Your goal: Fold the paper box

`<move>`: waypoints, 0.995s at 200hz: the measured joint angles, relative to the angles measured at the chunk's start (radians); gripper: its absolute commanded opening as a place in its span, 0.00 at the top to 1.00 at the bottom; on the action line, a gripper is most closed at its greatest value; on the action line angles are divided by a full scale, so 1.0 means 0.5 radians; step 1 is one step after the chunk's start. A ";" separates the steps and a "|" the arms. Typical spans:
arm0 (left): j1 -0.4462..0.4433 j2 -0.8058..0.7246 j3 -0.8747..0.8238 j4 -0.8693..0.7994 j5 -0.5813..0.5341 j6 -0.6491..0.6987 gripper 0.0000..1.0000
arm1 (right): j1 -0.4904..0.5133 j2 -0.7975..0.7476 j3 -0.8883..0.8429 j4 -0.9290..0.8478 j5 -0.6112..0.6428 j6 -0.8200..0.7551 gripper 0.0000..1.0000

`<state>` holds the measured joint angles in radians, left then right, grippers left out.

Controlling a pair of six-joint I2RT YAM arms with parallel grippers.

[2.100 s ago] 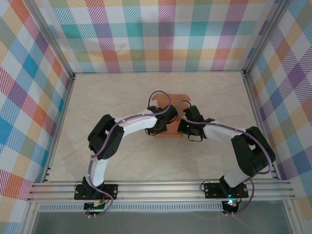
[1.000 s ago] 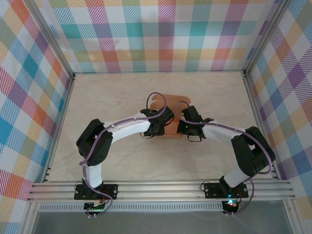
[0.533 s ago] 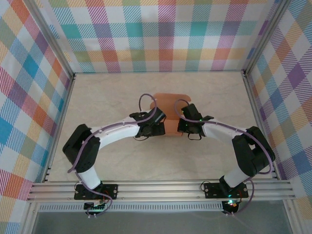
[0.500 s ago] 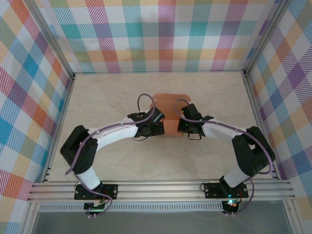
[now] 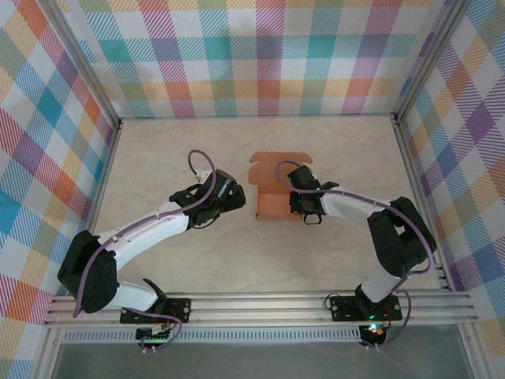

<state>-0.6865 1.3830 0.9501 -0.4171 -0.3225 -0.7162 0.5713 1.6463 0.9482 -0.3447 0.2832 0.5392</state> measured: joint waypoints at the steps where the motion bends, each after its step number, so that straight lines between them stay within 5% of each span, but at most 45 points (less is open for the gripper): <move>1: 0.004 0.000 -0.004 0.000 0.000 0.000 0.00 | 0.000 0.000 0.000 -0.001 0.002 0.002 0.75; 33: 0.062 -0.002 -0.050 0.011 0.035 0.000 0.00 | 0.000 0.001 0.001 -0.034 0.018 -0.008 0.84; 101: 0.092 -0.016 -0.089 0.056 0.090 0.000 0.00 | 0.000 0.056 0.044 -0.046 0.056 -0.050 0.81; 138: 0.099 -0.016 -0.092 0.060 0.115 -0.001 0.00 | 0.000 0.166 0.123 -0.048 0.096 -0.107 1.00; 199: 0.127 -0.016 -0.142 0.108 0.142 -0.001 0.00 | 0.040 0.259 0.245 -0.175 0.257 -0.167 1.00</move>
<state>-0.6228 1.3750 0.8791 -0.3630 -0.2516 -0.7166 0.5911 1.7760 1.0706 -0.4320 0.4118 0.4557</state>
